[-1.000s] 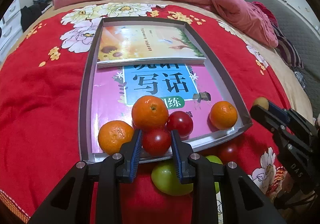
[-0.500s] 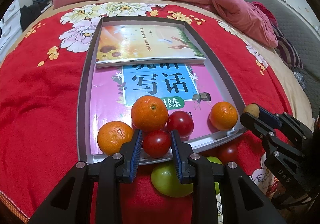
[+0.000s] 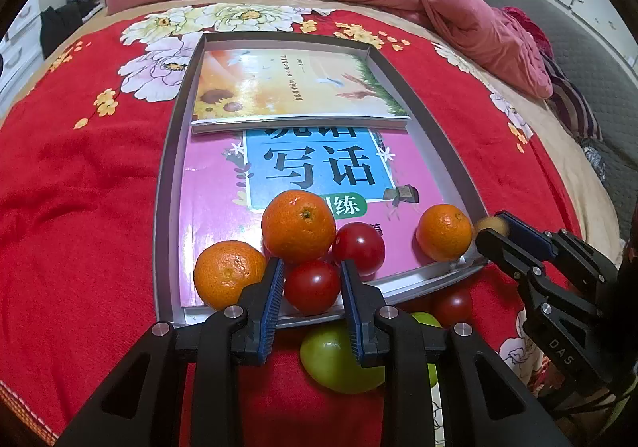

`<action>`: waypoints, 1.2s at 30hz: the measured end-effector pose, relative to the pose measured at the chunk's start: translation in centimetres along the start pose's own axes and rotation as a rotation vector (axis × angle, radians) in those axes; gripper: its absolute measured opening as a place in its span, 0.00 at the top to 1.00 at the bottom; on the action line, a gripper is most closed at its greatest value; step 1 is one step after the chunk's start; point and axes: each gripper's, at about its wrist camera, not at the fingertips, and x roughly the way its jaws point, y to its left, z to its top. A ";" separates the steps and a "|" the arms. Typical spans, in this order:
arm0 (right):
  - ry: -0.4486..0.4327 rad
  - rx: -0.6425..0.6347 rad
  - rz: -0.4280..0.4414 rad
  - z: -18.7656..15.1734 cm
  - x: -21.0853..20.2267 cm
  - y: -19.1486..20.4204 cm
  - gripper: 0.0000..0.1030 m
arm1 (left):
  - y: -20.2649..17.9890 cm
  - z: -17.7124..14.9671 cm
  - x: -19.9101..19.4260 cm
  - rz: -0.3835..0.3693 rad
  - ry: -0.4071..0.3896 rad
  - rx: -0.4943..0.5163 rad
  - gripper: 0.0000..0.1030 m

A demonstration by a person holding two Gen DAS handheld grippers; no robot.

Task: Organize fruits
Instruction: 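Lower the kiwi onto the tray and open the right gripper while the left releases the tomato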

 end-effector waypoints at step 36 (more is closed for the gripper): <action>-0.017 0.025 -0.005 -0.4 -1.1 -0.4 0.52 | 0.0 -0.1 -0.4 -0.010 -0.005 -0.005 0.63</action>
